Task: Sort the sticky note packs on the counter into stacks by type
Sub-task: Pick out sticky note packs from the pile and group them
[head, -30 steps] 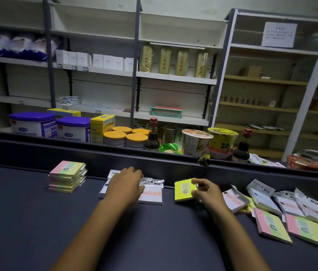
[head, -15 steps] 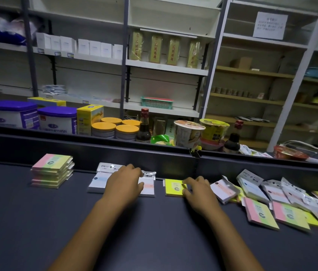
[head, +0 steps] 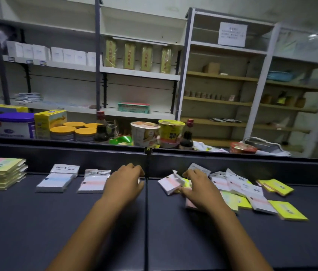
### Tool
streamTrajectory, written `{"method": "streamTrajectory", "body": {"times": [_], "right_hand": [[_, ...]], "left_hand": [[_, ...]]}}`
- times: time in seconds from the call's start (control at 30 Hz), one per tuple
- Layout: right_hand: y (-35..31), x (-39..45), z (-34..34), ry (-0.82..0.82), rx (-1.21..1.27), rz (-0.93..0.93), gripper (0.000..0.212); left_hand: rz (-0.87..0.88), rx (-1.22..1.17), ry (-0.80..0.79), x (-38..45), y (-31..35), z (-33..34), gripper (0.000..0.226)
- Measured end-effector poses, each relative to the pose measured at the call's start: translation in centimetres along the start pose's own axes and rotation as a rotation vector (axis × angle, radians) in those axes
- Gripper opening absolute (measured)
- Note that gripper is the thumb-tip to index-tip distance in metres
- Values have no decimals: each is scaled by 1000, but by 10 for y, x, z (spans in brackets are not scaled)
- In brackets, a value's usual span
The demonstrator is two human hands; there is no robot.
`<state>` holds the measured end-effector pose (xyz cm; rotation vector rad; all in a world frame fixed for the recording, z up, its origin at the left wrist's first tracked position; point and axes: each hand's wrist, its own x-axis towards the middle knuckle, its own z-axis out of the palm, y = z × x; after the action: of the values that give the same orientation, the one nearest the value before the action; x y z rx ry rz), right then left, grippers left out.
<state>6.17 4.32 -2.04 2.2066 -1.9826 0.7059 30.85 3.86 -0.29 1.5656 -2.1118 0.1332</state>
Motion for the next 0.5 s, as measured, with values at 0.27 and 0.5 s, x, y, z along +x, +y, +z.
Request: {"method": "streamTrajectory", "body": {"times": [0.27,0.5], "right_hand": [[123,-51,-57,21,20,74,41],[195,-87,-86,16,15,182,42]], "left_hand": [[82,-62,17,0,137,34,27],[143,-112,-35,-1,215,58,27]]}}
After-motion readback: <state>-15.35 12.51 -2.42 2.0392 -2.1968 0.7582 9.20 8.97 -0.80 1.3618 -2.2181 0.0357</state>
